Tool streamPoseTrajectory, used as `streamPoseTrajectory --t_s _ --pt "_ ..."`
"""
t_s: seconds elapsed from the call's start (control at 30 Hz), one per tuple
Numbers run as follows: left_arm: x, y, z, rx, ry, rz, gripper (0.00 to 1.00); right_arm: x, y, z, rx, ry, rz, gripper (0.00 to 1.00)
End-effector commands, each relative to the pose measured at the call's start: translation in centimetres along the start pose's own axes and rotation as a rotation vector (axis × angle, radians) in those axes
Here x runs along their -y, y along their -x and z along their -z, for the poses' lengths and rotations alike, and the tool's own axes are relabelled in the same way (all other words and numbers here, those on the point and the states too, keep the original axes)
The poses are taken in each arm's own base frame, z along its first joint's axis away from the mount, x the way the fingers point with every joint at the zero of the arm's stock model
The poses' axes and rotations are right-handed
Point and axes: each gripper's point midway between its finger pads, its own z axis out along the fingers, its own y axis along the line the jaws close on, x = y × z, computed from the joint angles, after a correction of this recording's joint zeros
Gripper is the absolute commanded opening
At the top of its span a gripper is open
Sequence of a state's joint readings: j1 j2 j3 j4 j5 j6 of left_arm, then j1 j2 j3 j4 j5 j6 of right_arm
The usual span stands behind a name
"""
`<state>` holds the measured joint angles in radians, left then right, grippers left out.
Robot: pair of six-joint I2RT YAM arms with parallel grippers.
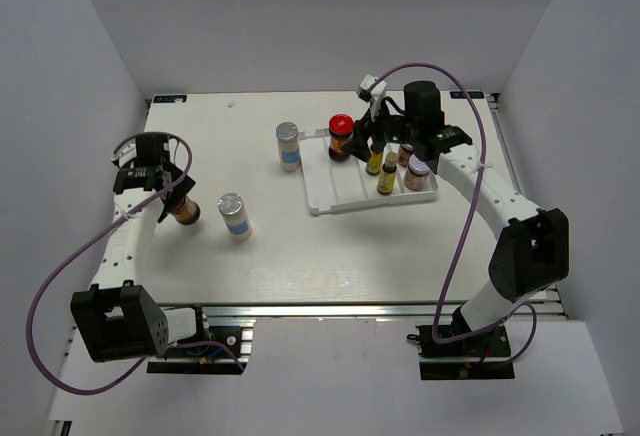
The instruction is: Organize the condiment bottles
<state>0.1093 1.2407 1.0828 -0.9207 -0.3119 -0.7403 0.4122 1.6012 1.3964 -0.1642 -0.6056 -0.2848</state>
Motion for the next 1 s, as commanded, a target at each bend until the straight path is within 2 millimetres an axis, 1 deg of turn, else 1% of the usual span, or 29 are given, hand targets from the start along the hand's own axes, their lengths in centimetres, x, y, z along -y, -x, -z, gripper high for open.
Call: streamPoseTrajectory --t_s 0.0,0.03,0.1,0.13,0.17,0.2,0.23,0.27,0.3,0.33,0.37,0.4,0.43,0.47,0.5,0.53,0.57,0.6,0.63,0.73,0.77,0.8,0.83,0.9,0.93,0.97 --pt "4.3 5.7 2.2 0.157 -0.154 0.073 0.00 -0.6 2.1 1.2 0.043 0.006 0.034 0.68" --pt "5.0 6.5 2.5 0.171 -0.173 0.080 0.00 -0.6 2.1 1.3 0.044 0.007 0.034 0.67" --pt "6.4 7.0 2.1 0.162 -0.200 0.075 0.00 -0.7 1.9 1.4 0.039 0.006 0.033 0.63" --pt "7.6 7.6 2.8 0.176 -0.231 0.072 0.00 -0.8 1.8 1.5 0.038 0.006 0.032 0.62" --pt "8.2 7.7 2.5 0.174 -0.230 0.064 0.00 -0.9 1.8 1.7 0.038 0.006 0.033 0.60" --pt "8.8 7.9 2.6 0.178 -0.239 0.059 0.00 -0.9 1.8 1.8 0.038 0.006 0.034 0.55" --pt "9.6 8.5 3.2 0.194 -0.260 0.060 0.00 -0.9 1.7 1.8 0.037 0.005 0.033 0.53" --pt "10.4 8.2 3.1 0.188 -0.263 0.043 0.00 -1.0 1.7 1.9 0.038 0.005 0.034 0.51" --pt "11.0 8.3 3.3 0.190 -0.276 0.040 0.00 -1.0 1.7 2.0 0.038 0.005 0.033 0.46" --pt "11.7 8.4 3.5 0.195 -0.289 0.035 0.00 -1.0 1.7 2.1 0.038 0.007 0.030 0.43" --pt "13.3 7.9 4.6 0.201 -0.330 0.007 0.00 -1.0 1.7 2.2 0.038 0.007 0.030 0.40" --pt "14.0 7.8 4.6 0.206 -0.326 -0.013 0.00 -1.1 1.6 2.1 0.037 0.010 0.028 0.33" --pt "15.2 7.1 5.2 0.205 -0.345 -0.041 0.00 -1.1 1.5 2.2 0.033 0.008 0.028 0.29" --pt "16.1 7.5 6.2 0.220 -0.361 -0.053 0.00 -1.1 1.6 2.3 0.033 0.006 0.031 0.26" --pt "16.8 7.3 6.7 0.223 -0.370 -0.068 0.00 -1.0 1.7 2.4 0.034 0.002 0.032 0.22" --pt "17.5 6.9 6.6 0.218 -0.366 -0.090 0.00 -0.7 1.7 2.6 0.035 -0.008 0.032 0.20" --pt "18.8 6.4 8.0 0.219 -0.400 -0.119 0.00 -0.5 1.9 2.7 0.038 -0.015 0.029 0.20" --pt "19.2 5.9 8.6 0.219 -0.405 -0.142 0.00 -0.4 1.9 2.9 0.040 -0.020 0.023 0.20" --pt "20.0 4.7 9.1 0.219 -0.404 -0.178 0.00 0.1 2.1 3.3 0.049 -0.033 0.009 0.20" --pt "20.4 3.0 10.4 0.206 -0.408 -0.232 0.00 0.8 2.5 3.9 0.061 -0.050 -0.007 0.20" --pt "20.6 1.8 11.2 0.194 -0.426 -0.262 0.00 0.9 2.4 4.1 0.062 -0.055 -0.012 0.20" --pt "20.7 1.2 11.6 0.187 -0.433 -0.278 0.00 1.1 2.5 4.2 0.064 -0.060 -0.011 0.20" --pt "21.3 -0.2 12.5 0.172 -0.462 -0.309 0.00 1.4 2.6 4.5 0.067 -0.073 -0.011 0.20" --pt "21.9 -2.2 13.4 0.155 -0.492 -0.349 0.00 1.9 2.5 5.0 0.068 -0.089 -0.019 0.20" --pt "22.7 -4.3 14.5 0.140 -0.530 -0.394 0.00 2.1 2.6 5.1 0.070 -0.096 -0.020 0.20" --pt "23.4 -5.3 14.6 0.134 -0.541 -0.411 0.00 2.3 2.5 5.3 0.070 -0.101 -0.025 0.20"
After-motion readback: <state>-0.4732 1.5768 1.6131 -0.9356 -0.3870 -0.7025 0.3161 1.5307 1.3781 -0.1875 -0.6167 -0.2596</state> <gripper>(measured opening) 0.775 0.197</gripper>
